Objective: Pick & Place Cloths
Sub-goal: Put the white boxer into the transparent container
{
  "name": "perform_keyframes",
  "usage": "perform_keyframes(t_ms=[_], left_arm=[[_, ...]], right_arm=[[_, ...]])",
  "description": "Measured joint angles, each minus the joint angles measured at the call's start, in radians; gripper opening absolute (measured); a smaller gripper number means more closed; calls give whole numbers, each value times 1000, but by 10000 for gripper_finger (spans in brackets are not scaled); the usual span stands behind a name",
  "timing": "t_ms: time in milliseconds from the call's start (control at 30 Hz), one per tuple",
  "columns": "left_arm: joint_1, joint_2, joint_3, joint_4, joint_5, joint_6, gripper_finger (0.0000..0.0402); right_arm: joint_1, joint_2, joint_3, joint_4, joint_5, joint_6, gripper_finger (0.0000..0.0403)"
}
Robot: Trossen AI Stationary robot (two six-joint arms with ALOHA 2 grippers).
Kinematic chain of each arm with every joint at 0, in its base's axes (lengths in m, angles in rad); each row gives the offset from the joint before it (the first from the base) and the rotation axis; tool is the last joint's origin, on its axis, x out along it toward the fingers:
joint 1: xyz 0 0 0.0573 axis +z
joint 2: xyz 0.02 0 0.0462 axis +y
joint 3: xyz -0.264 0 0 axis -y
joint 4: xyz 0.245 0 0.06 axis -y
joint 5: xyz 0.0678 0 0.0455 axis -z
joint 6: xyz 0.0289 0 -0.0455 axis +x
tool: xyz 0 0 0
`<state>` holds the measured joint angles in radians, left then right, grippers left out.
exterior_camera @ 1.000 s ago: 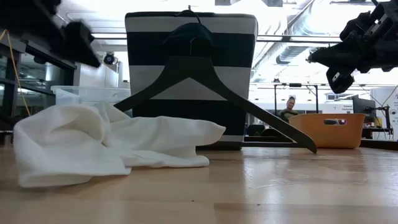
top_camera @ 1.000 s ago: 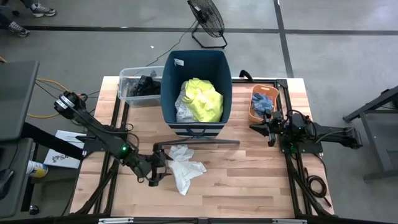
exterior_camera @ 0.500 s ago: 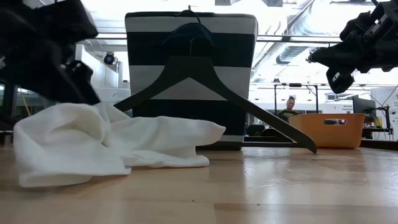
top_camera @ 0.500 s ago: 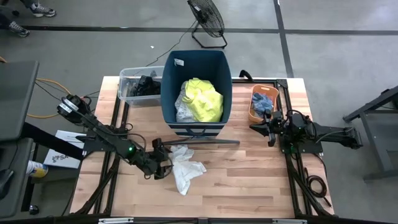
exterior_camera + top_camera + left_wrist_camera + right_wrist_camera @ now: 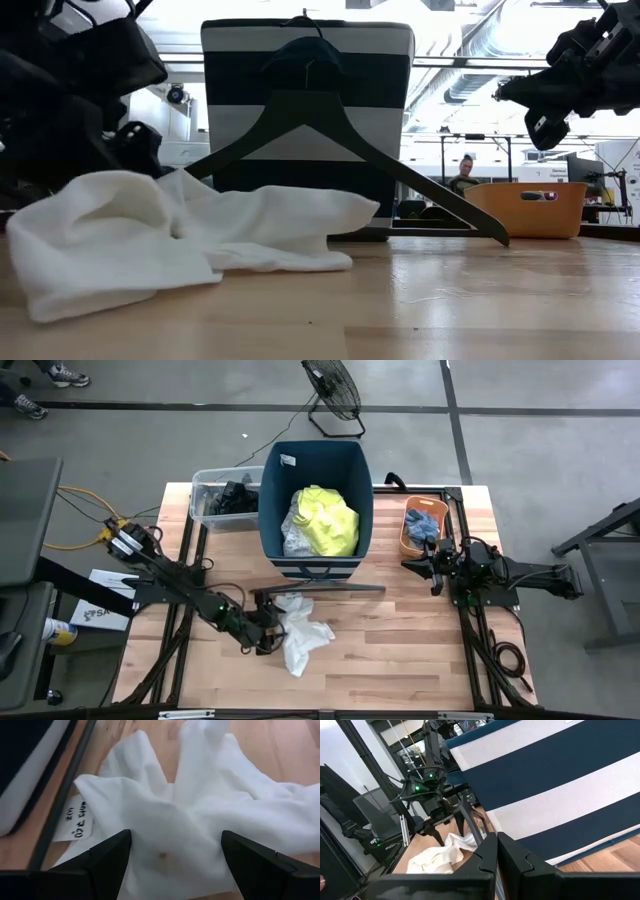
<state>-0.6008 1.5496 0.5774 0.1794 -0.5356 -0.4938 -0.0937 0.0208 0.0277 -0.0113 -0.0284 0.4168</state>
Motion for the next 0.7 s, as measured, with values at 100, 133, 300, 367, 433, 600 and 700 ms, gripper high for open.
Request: perform_keyframes(t_ms=[100, 133, 300, 367, 433, 600, 700], left_arm=[[13, 47, 0, 63, 2, 0, 305], [14, 57, 0, 81, 2, 0, 305], [21, 118, 0, 167, 4, 4, 305], [21, 133, 1, 193, 6, 1, 305], [21, 152, 1, 208, 6, -10, 303], [18, 169, 1, 260, 42, -12, 260], [18, 171, 1, 275, 59, -12, 214]], right_arm=[[0, 0, 0, 0, 0, 0, 4], [0, 0, 0, 0, 0, 0, 4], [0, 0, 0, 0, 0, 0, 4], [0, 0, 0, 0, 0, 0, 4], [0, 0, 0, 0, 0, 0, 4], [0, 0, 0, 0, 0, 0, 4], [0, 0, 0, 0, 0, 0, 4]])
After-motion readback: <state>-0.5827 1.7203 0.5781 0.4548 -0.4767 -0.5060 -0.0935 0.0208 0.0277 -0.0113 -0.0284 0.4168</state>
